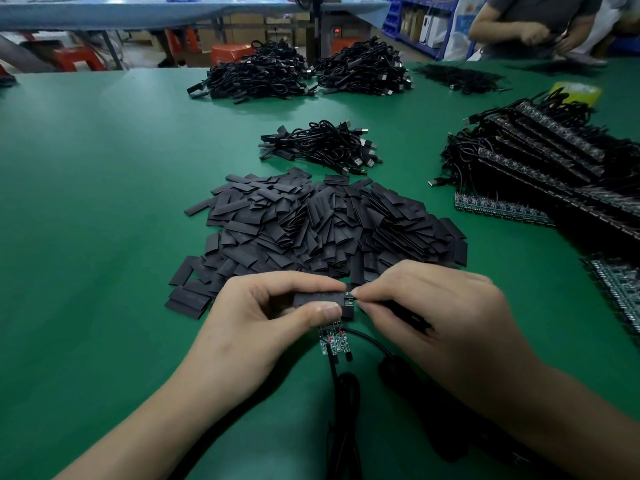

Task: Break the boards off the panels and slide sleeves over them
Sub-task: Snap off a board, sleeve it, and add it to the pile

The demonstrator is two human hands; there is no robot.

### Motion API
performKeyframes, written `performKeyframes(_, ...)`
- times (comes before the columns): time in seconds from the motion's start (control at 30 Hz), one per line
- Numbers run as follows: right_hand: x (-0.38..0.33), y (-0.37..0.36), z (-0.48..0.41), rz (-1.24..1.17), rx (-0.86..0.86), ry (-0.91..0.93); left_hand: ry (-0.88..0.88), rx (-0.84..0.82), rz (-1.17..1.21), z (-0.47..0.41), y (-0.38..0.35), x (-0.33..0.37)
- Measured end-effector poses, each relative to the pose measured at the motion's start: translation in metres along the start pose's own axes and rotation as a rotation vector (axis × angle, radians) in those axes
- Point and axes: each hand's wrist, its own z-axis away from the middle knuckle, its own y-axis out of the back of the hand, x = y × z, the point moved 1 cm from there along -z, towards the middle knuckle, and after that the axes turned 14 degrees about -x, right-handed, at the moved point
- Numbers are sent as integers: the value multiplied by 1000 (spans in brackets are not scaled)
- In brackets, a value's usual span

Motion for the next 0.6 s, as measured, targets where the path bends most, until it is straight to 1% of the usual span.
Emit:
performKeyframes(0.27, -2, 1, 0, 63, 15, 31, -15, -12, 61, 1, -2, -1)
performKeyframes(0.37, -3, 1, 1, 56, 19, 21, -24, 4, 17, 2, -2, -2)
performKeyframes(0.5, -5, -2, 1, 1, 10, -9, -61, 8, -95, 1, -3, -4)
performKeyframes(0.6, -7, 0, -2, -113, 13, -100, -91, 21, -114, 0, -1, -6)
